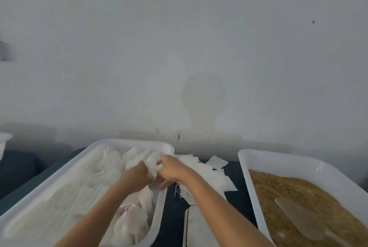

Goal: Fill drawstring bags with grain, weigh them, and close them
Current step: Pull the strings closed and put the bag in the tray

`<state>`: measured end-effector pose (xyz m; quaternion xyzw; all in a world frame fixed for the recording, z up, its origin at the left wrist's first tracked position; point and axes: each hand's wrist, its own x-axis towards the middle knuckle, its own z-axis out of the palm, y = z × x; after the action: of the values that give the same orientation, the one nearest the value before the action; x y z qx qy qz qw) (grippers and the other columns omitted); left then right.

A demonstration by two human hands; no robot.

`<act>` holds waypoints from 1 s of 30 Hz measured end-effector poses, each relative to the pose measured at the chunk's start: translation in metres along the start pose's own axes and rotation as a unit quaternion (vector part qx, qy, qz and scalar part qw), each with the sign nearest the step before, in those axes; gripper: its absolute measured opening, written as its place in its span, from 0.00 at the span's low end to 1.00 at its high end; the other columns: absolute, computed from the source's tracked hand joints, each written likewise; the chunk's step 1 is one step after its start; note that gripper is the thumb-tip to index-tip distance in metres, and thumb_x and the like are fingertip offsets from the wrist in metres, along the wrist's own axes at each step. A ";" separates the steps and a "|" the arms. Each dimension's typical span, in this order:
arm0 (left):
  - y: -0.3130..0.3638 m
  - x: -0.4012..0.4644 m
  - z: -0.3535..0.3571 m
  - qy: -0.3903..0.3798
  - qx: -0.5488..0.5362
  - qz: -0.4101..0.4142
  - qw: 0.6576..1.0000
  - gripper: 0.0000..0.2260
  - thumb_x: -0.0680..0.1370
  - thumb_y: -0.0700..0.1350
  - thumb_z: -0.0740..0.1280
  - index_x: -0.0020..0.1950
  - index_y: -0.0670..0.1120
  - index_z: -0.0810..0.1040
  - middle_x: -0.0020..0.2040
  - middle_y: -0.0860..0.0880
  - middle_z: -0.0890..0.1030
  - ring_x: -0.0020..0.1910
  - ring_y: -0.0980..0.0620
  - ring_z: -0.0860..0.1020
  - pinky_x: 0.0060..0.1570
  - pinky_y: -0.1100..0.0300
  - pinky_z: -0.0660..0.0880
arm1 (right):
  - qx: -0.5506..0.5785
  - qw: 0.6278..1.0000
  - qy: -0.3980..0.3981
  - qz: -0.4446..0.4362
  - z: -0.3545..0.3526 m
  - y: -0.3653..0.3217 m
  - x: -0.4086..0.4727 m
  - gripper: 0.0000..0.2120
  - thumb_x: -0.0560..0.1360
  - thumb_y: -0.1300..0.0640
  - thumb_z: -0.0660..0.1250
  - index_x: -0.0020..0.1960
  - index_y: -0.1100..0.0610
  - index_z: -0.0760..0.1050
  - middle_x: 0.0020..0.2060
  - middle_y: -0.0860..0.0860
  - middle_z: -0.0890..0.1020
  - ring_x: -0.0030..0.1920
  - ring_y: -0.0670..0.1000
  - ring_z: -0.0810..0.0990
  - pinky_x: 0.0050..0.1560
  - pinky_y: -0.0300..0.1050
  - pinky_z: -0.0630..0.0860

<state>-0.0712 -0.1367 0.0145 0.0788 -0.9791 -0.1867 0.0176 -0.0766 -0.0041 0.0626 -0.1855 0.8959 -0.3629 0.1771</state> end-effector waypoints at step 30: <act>0.065 0.007 0.024 0.124 -0.158 0.077 0.977 0.05 0.77 0.41 0.62 0.52 0.47 0.73 0.53 0.52 0.78 0.51 0.52 0.75 0.50 0.60 0.71 | -0.153 0.940 0.302 0.049 -0.037 0.118 -0.008 0.07 0.79 0.63 0.54 0.49 0.56 0.70 0.50 0.52 0.78 0.47 0.51 0.75 0.43 0.41 0.68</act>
<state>-0.0895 -0.0696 0.0161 0.0221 -0.9306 -0.3256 0.1658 -0.1104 0.1000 0.0049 -0.0480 0.9598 -0.2514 -0.1151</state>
